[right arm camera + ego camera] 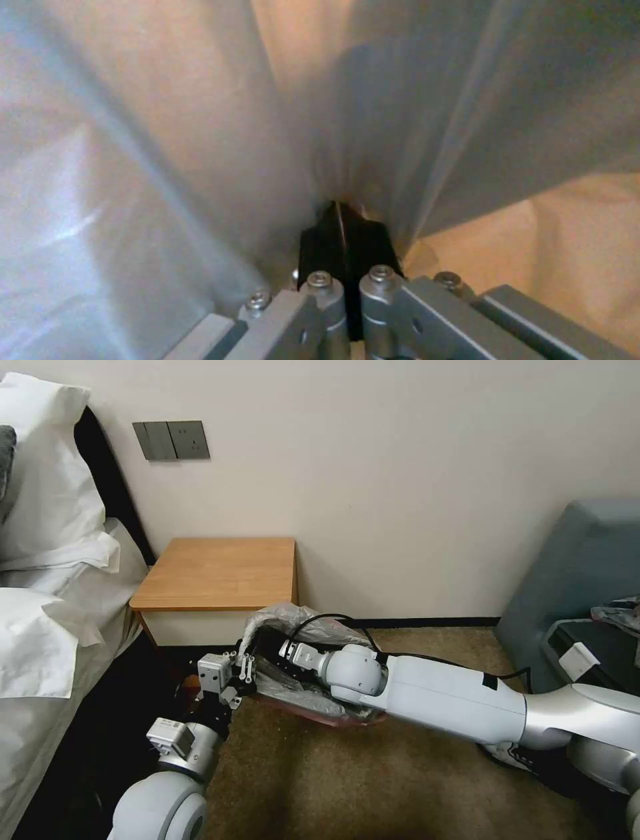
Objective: Pick up the garbage bag from the table and place it over the trash can.
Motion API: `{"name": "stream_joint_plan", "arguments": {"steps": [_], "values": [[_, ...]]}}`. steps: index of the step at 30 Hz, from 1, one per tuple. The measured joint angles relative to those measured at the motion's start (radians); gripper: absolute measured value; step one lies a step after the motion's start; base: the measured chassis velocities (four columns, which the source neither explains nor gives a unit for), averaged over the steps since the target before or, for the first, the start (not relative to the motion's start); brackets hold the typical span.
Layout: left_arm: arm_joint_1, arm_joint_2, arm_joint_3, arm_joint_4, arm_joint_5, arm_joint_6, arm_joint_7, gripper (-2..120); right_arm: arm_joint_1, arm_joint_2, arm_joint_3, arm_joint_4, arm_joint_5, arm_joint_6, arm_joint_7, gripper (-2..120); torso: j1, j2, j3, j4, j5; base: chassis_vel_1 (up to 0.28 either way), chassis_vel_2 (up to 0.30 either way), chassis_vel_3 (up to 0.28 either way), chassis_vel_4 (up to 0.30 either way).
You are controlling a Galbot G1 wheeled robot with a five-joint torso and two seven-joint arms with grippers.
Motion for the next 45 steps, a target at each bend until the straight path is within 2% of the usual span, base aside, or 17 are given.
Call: {"name": "stream_joint_plan", "arguments": {"steps": [20,36,45], "values": [[-0.008,0.003,0.001,0.008,-0.007,0.000,0.005,5,0.006,0.026,0.004,-0.037,0.009,0.000,0.001,0,0.000,0.000,0.000,0.0000,0.0000,0.000,0.000,0.000,0.000],[-0.033,-0.009,-0.007,0.070,-0.013,0.014,0.004,5,0.012,0.003,-0.002,0.012,0.038,0.001,0.001,0,0.000,0.000,0.000,0.0000,0.0000,0.000,0.000,0.000,0.000],[-0.051,-0.011,-0.006,0.070,-0.030,0.019,-0.007,5,0.013,-0.005,-0.010,0.020,-0.016,0.001,-0.020,0,0.000,0.000,0.000,0.0000,0.0000,0.000,0.000,0.000,0.000]]}}
